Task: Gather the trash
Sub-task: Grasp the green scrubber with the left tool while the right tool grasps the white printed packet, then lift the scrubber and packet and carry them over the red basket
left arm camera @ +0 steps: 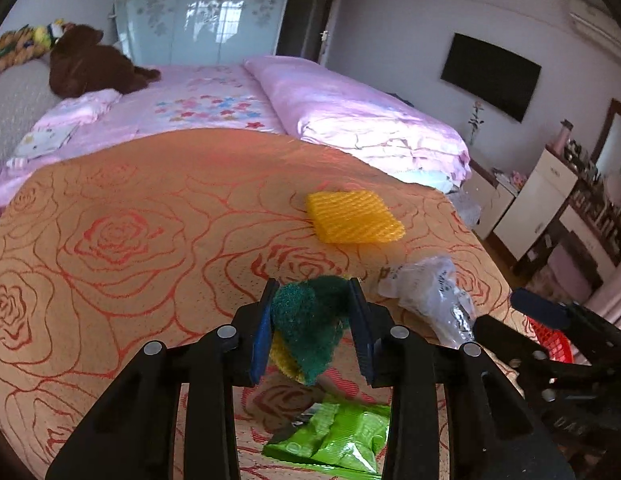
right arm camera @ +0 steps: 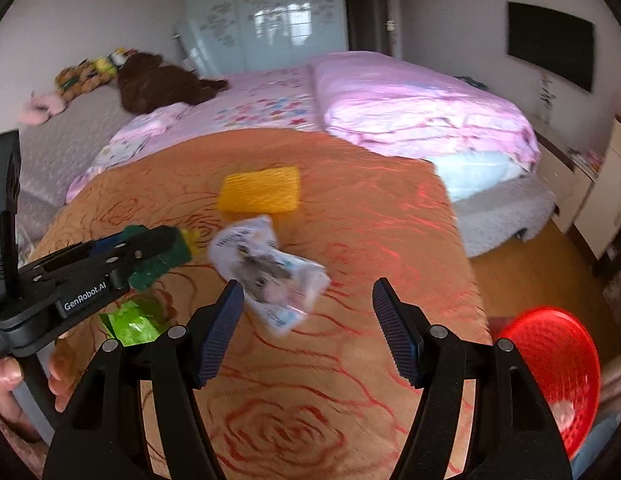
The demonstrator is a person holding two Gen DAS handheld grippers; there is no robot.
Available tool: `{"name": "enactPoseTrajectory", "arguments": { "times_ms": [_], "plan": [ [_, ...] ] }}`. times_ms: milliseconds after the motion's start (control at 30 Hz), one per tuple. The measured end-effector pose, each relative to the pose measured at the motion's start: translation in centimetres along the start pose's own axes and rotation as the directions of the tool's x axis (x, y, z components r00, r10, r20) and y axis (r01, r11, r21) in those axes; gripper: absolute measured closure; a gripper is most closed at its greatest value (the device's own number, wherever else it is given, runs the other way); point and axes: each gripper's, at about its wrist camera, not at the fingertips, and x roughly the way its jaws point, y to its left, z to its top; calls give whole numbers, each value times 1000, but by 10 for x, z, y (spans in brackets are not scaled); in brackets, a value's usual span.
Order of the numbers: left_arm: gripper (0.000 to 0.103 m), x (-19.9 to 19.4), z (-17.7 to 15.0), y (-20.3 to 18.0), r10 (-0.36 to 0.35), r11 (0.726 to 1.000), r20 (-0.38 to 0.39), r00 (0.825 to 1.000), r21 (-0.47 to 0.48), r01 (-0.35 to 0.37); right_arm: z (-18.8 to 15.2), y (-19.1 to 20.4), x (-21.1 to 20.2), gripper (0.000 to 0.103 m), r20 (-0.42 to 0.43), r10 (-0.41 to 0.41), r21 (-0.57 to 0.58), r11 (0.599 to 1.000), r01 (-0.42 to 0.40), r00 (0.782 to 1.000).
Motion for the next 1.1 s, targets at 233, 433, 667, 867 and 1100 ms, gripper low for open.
{"name": "enactPoseTrajectory", "arguments": {
  "times_ms": [233, 433, 667, 867, 1100],
  "plan": [
    [70, -2, -1, -5, 10, 1000, 6, 1000, 11, -10, 8, 12, 26, 33, -50, 10, -46, 999, -12, 999],
    [70, -1, -2, -4, 4, 1000, -6, 1000, 0, -4, 7, 12, 32, 52, -56, 1, -47, 999, -4, 998],
    [70, 1, -2, -3, 8, 1000, -6, 1000, 8, -8, 4, 15, 26, 73, -52, 17, -43, 999, -19, 999],
    [70, 0, -3, -9, 14, 999, 5, 1000, 36, -14, -8, 12, 14, 76, -50, 16, -3, 1000, -17, 999],
    [70, -7, -4, -21, 21, 997, 29, 999, 74, -23, -24, -4, -8, 78, -26, 31, 97, 995, -28, 999]
  ]
}}
